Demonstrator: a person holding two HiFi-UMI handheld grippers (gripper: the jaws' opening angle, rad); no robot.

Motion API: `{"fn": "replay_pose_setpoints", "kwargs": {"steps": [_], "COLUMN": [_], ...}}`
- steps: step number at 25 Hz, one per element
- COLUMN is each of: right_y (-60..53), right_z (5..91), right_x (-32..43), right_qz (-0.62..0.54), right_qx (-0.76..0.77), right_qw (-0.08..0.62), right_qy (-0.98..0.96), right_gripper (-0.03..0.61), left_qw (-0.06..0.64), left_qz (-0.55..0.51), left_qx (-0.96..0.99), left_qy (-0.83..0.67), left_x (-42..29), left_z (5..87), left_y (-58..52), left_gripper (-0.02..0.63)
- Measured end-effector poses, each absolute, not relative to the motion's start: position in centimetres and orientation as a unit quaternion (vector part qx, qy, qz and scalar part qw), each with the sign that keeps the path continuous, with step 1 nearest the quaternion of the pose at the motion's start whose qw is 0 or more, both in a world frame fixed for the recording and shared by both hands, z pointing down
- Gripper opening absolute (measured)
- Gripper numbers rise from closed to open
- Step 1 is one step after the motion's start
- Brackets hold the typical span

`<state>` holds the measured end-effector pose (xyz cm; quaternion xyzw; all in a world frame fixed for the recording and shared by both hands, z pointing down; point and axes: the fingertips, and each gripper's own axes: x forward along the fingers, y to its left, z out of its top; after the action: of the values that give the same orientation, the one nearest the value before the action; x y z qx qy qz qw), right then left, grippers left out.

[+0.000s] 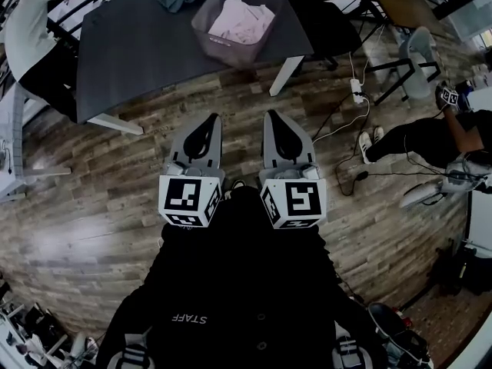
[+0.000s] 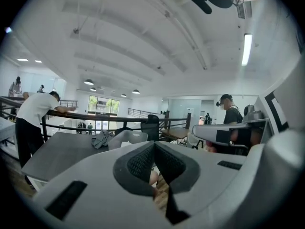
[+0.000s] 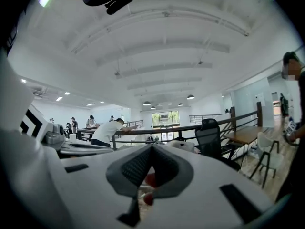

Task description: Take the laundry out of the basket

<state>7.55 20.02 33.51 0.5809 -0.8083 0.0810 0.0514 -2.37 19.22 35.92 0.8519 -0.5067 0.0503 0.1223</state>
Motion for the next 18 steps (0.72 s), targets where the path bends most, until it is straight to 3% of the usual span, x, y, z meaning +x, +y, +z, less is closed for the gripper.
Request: {"fn": "replay_pose_setpoints", "kwargs": {"steps": [9,18], "right_y": [18.0,10.5], "right_z": [36.2,37.8], "right_x": [7.0,6.7], "right_qz": [0.114,0.123], "right_qx": [0.572,0.579], "right_qw": [0.066,0.082], "right_qy": [-0.81,-0.802], "right_gripper": [0.014,0.014], "left_qw": [0.138,0.142], "left_qz": [0.062,0.051], "left_qx": [0.843,0.849], "left_qy": [-0.517,-0.507], "left_x": [-3.2,-3.4], "left_z": [38.0,38.7], "left_y": [17.8,9.7], "left_gripper": [0.0,0.0]}}
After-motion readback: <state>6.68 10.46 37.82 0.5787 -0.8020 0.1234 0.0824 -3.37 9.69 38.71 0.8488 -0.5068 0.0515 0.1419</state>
